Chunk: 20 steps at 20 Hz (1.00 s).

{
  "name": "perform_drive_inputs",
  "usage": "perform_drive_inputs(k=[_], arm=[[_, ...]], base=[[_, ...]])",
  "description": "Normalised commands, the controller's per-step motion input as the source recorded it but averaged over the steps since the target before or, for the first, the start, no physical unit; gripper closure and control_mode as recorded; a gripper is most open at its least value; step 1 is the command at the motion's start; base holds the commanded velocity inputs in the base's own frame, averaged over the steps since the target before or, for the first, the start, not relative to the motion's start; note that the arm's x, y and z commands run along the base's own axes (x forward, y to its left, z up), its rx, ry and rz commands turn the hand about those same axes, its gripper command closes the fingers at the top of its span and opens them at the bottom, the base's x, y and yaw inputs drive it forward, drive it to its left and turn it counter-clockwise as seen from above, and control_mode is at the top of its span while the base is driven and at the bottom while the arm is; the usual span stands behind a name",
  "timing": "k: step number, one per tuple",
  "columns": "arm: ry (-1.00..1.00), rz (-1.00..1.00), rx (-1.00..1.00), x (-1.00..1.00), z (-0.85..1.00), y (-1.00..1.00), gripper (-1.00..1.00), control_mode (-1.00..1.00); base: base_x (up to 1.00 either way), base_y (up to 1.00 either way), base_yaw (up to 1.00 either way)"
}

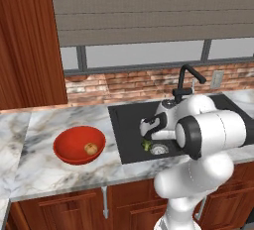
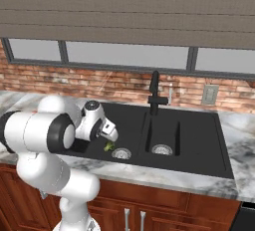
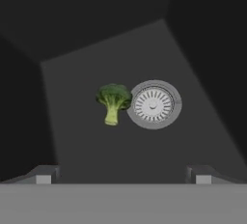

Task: Pick the tangerines from the cabinet and place them in one bowl. Pick the broccoli from the sink and place it in the other bowl.

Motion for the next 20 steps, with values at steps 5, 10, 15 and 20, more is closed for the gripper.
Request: perform_drive_inputs(k=[5,10,15,20], arm=[[0.08,0.00,0.00,0.07,-0.12,0.00,-1.00,-1.00],[0.00,0.00,0.00,0.02,-0.21,0.00,-1.00,-1.00],[0.02,0.00,0.00,0.13,-0.17,0.00,-1.00,-1.00],[0.00,0.00,0.00,0.32,-0.12,0.00,-1.00,-1.00]], base=[[0.00,0.00,0.00],[0.00,0.00,0.00],[0.00,0.00,0.00],[0.00,0.00,0.00]])
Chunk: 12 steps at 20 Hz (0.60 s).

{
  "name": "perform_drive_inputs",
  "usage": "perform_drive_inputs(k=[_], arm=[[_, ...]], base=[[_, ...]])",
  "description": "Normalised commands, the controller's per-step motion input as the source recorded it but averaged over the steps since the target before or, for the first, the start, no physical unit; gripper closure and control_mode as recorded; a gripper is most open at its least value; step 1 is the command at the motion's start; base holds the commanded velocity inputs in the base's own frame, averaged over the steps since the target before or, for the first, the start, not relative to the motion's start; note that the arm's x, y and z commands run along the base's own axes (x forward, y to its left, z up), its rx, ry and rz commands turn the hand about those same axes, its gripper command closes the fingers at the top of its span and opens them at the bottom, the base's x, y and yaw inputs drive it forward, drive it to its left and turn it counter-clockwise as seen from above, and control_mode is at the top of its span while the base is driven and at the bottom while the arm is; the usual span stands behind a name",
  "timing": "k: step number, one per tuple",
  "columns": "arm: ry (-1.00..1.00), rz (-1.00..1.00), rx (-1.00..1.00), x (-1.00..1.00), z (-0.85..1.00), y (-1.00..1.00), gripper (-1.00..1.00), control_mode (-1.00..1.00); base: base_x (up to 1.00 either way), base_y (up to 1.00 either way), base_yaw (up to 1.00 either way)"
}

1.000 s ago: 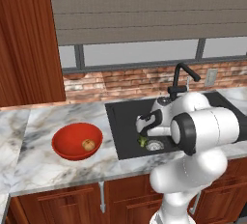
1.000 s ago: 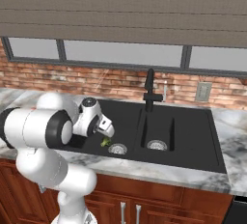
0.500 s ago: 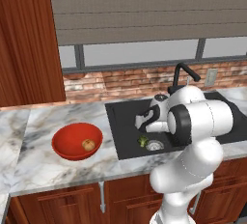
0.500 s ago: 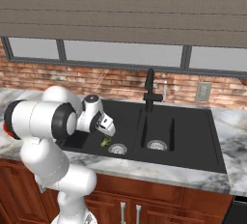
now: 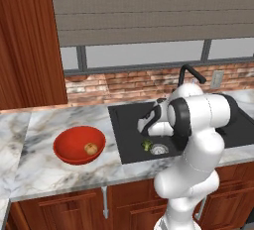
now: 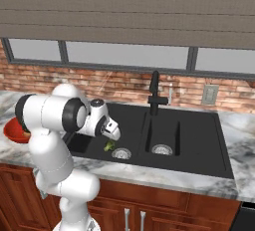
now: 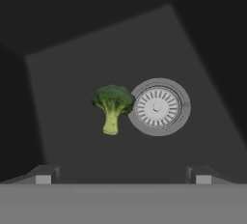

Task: Pick the tangerines from the cabinet and place them in one bowl. Pick the broccoli from the sink and place it in the other bowl.

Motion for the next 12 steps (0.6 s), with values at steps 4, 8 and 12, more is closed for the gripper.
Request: perform_drive_inputs(k=[4,8,12], arm=[[0.00,0.00,0.00,0.26,-0.11,0.00,-1.00,-1.00],[0.00,0.00,0.00,0.16,-0.09,0.00,-1.00,-1.00],[-0.01,0.00,0.00,0.11,-0.09,0.00,-1.00,-1.00]], base=[[0.00,0.00,0.00],[0.00,0.00,0.00],[0.00,0.00,0.00]])
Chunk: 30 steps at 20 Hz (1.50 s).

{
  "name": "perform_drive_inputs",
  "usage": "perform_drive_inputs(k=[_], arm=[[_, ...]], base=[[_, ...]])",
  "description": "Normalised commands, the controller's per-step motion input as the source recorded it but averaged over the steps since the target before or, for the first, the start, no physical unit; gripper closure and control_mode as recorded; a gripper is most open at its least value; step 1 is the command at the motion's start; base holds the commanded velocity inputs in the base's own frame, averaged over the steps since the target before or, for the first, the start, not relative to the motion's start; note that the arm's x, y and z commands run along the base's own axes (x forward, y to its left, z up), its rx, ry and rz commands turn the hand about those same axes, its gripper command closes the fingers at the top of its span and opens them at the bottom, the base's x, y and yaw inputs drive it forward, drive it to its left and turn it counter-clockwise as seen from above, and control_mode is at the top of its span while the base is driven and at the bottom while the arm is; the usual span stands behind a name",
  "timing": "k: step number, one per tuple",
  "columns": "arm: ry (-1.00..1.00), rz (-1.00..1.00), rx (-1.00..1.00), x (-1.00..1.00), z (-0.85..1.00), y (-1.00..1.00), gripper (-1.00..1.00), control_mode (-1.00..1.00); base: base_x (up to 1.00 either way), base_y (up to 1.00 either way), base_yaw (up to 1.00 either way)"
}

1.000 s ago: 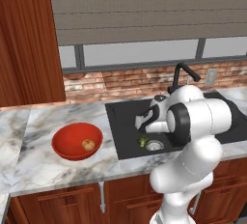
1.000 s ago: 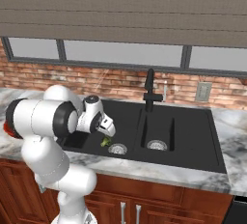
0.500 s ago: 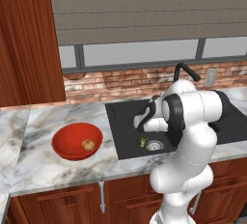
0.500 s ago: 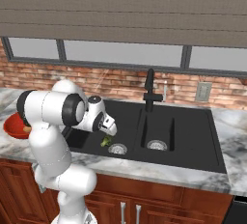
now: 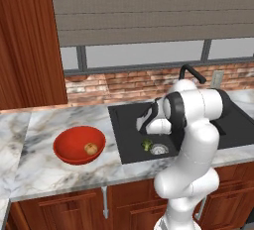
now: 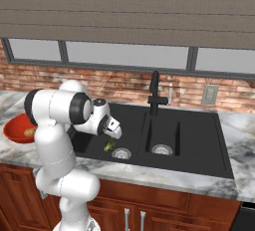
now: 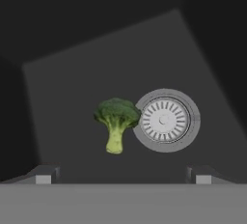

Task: Pick the tangerines from the cabinet and place them in one bowl. Pick the broccoli from the sink and place it in the other bowl.

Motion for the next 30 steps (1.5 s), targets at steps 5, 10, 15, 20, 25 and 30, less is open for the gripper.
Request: perform_drive_inputs(k=[5,10,15,20,25,30], arm=[[-0.07,0.00,0.00,0.12,-0.14,0.00,-1.00,-1.00],[-0.04,0.00,0.00,0.06,-0.14,0.00,-1.00,-1.00],[0.00,0.00,0.00,0.00,-0.16,0.00,-1.00,-1.00],[0.00,0.00,0.00,0.00,-0.15,0.00,-1.00,-1.00],[0.00,0.00,0.00,0.00,-0.18,0.00,-1.00,-1.00],[0.00,0.00,0.00,0.03,-0.23,0.00,-1.00,-1.00]], base=[[0.00,0.00,0.00],[0.00,0.00,0.00],[0.00,0.00,0.00],[0.00,0.00,0.00],[0.00,0.00,0.00],[0.00,0.00,0.00]])
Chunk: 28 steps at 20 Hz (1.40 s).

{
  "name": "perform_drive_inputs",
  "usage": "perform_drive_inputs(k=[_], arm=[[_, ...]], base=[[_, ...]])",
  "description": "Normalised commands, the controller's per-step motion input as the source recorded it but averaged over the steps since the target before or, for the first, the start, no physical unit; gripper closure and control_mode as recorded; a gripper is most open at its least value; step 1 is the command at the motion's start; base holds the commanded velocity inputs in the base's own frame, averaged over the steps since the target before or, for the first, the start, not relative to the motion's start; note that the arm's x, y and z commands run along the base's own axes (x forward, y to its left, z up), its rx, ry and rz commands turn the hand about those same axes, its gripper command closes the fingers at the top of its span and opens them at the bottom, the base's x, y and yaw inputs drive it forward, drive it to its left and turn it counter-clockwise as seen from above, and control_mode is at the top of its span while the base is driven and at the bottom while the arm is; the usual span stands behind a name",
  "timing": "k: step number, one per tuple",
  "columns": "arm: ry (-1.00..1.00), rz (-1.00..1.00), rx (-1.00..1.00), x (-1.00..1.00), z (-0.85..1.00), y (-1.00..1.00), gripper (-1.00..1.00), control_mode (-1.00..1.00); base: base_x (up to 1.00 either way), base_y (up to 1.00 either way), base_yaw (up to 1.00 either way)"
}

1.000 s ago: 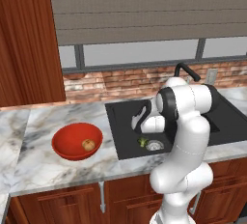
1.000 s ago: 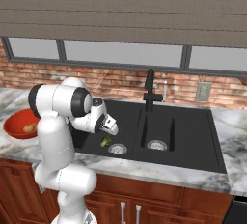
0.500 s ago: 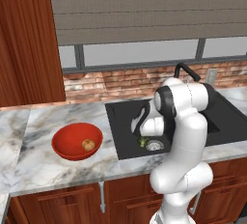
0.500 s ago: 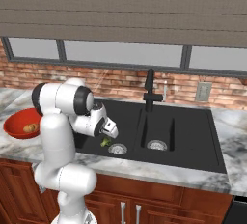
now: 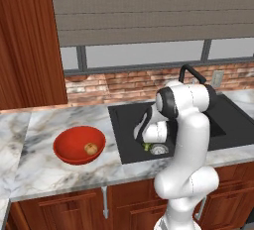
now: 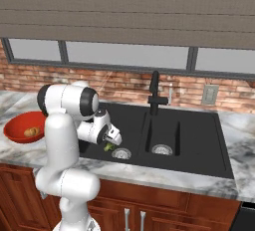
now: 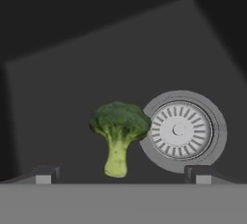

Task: Pick the tangerines from the cabinet and place them in one bowl. Pick the broccoli from the sink and place it in the other bowl.

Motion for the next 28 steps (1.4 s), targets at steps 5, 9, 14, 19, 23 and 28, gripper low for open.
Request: perform_drive_inputs(k=[5,9,14,19,23,28], arm=[[0.02,0.00,0.00,0.07,-0.27,0.00,-1.00,-1.00],[0.01,0.00,0.00,0.10,-0.25,0.00,-1.00,-1.00],[0.01,0.00,0.00,0.13,-0.23,-0.05,-1.00,-1.00],[0.04,0.00,0.00,0.14,-0.18,-0.06,-1.00,-1.00],[0.07,0.00,0.00,0.12,-0.21,-0.05,-1.00,-1.00],[0.06,0.01,0.00,0.08,-0.23,-0.03,-1.00,-1.00]], base=[[0.00,0.00,0.00],[0.00,0.00,0.00],[0.00,0.00,0.00],[0.00,0.00,0.00],[0.00,0.00,0.00],[0.00,0.00,0.00]])
